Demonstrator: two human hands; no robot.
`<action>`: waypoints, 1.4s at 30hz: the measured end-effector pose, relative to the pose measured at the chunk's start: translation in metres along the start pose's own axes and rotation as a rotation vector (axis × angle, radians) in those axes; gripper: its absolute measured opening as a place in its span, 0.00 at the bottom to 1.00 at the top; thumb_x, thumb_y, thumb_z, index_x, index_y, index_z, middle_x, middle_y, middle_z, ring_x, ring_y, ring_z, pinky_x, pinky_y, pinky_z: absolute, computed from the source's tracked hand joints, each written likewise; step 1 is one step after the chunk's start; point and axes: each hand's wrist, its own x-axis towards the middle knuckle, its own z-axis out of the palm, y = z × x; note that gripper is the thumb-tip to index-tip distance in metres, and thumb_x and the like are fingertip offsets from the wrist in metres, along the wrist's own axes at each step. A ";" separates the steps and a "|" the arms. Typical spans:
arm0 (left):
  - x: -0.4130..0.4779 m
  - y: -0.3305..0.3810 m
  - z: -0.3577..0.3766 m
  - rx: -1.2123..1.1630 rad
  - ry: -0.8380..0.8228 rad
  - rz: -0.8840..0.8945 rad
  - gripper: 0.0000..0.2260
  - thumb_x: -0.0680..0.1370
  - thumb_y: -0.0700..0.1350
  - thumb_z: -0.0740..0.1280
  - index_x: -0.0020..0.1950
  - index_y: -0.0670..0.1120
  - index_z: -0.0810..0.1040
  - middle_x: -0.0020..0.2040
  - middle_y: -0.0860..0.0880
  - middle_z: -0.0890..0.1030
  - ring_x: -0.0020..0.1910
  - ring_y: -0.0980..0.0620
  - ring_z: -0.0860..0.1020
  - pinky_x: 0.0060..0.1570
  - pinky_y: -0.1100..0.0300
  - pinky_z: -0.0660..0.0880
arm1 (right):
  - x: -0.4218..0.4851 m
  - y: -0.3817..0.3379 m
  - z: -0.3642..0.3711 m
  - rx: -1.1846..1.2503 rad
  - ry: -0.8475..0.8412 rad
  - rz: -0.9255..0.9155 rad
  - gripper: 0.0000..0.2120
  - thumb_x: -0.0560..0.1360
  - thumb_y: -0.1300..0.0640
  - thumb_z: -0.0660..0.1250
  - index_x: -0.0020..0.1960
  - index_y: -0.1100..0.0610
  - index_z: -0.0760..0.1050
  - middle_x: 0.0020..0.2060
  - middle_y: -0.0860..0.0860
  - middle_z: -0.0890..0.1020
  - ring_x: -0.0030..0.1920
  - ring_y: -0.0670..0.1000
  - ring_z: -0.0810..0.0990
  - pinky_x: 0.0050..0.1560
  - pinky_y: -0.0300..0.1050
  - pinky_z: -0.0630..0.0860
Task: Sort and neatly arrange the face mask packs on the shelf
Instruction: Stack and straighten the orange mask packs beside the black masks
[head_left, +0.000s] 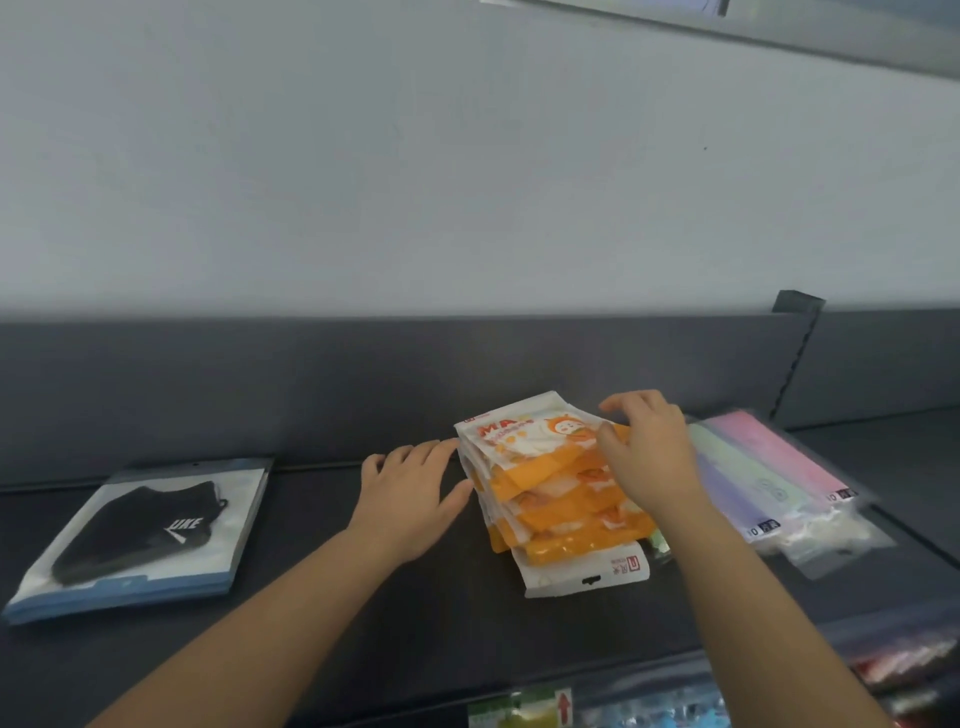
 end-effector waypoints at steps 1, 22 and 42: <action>0.001 0.003 -0.001 -0.011 0.004 0.000 0.25 0.81 0.61 0.53 0.78 0.58 0.58 0.76 0.56 0.66 0.75 0.52 0.63 0.73 0.46 0.56 | 0.003 0.004 -0.001 0.009 -0.003 0.004 0.13 0.78 0.56 0.63 0.62 0.54 0.77 0.62 0.52 0.76 0.61 0.54 0.70 0.60 0.49 0.70; 0.032 0.070 0.005 -1.026 0.045 -0.393 0.41 0.72 0.39 0.76 0.77 0.55 0.55 0.63 0.54 0.74 0.62 0.51 0.74 0.55 0.51 0.79 | 0.017 0.040 0.027 0.327 -0.383 -0.159 0.18 0.81 0.47 0.62 0.69 0.42 0.63 0.64 0.41 0.63 0.53 0.41 0.70 0.51 0.35 0.70; -0.023 0.020 -0.040 -1.337 0.086 -0.227 0.20 0.75 0.37 0.71 0.65 0.47 0.72 0.57 0.46 0.85 0.55 0.44 0.84 0.49 0.48 0.83 | 0.013 -0.042 0.006 1.115 -0.345 -0.060 0.30 0.78 0.51 0.69 0.73 0.41 0.57 0.59 0.41 0.76 0.53 0.44 0.81 0.44 0.41 0.83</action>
